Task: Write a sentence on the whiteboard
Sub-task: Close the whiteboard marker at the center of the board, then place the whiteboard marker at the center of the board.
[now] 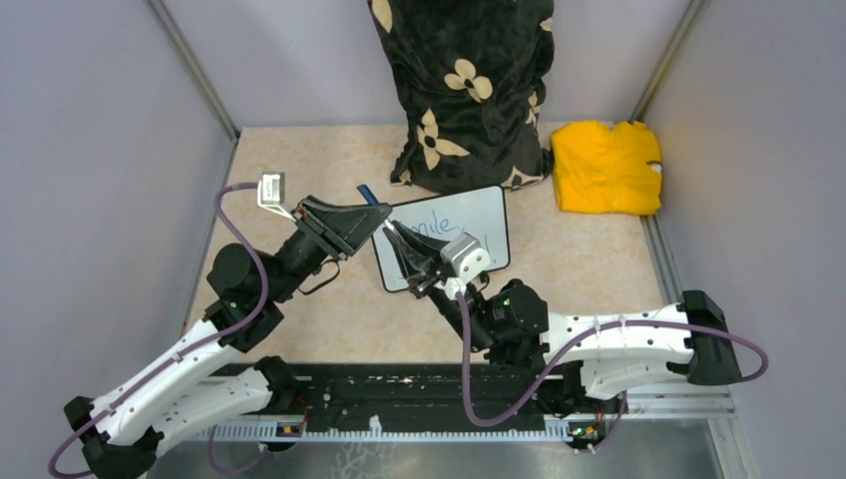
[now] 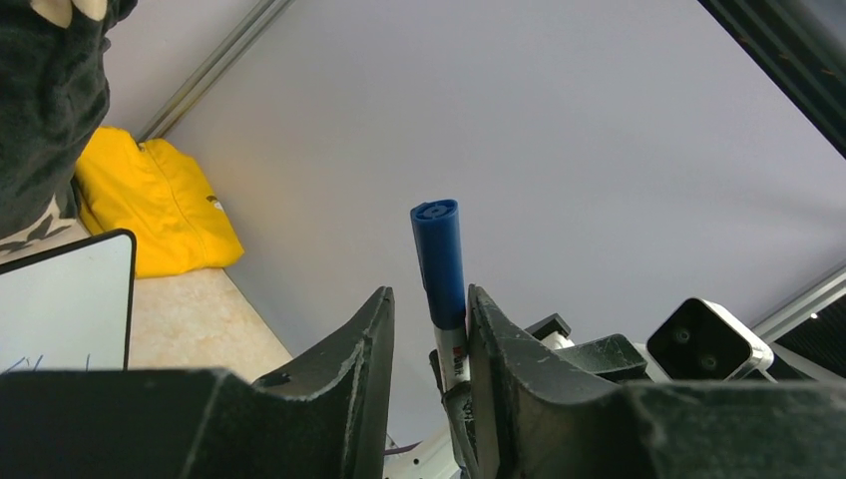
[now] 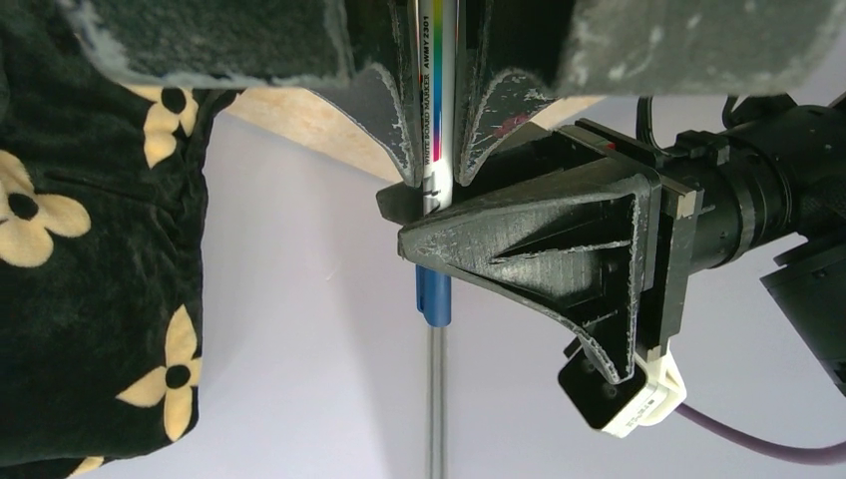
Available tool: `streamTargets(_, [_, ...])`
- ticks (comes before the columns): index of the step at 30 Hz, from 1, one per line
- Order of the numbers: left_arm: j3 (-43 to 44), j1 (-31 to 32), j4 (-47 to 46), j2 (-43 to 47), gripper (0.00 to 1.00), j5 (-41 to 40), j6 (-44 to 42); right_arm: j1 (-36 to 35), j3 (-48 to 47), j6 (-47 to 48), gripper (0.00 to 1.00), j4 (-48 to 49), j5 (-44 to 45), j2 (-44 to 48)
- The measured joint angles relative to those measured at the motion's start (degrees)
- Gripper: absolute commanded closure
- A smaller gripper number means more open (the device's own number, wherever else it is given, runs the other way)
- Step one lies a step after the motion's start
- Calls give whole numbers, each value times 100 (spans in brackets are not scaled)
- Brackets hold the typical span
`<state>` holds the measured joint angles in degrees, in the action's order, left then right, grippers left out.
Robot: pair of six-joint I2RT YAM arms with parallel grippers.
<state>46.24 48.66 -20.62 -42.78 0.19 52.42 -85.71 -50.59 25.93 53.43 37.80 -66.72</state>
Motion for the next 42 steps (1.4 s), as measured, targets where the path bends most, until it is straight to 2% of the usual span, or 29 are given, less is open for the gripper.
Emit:
streamTargets(3, [-7,0,-9,11,74,44,35,0,0,0,100,-15,44,0])
streamTargets(7, [-11,0,-66,22,100,103,87,0,7,4,100,-35,83,-2])
streamTargets(12, [-11,11,-98,20,100,146,96,2,35,2,98,-37,92,0])
streamTargets(14, [-11,11,-98,22,100,144,92,2,37,-2,77,-81,74,20])
streamTargets(16, [-15,13,-90,22,100,149,85,2,48,-31,60,-175,39,70])
streamTargets(20, [-22,11,-17,52,100,-66,-2,2,46,-103,40,-518,-63,203])
streamTargets(21, [-22,11,13,68,100,-127,-48,2,44,-122,32,-621,-85,227])
streamTargets(23, [-22,11,105,118,100,-286,-177,2,37,-197,25,-876,-127,273])
streamTargets(28, [63,11,750,317,100,-787,-693,2,11,-518,22,-2149,-232,649])
streamTargets(37, [1582,11,3029,251,100,-1943,-2214,2,195,-1480,21,-4297,-245,2262])
streamTargets(42, [1902,11,4131,221,100,-2527,-2599,2,590,-1880,21,-5200,129,2935])
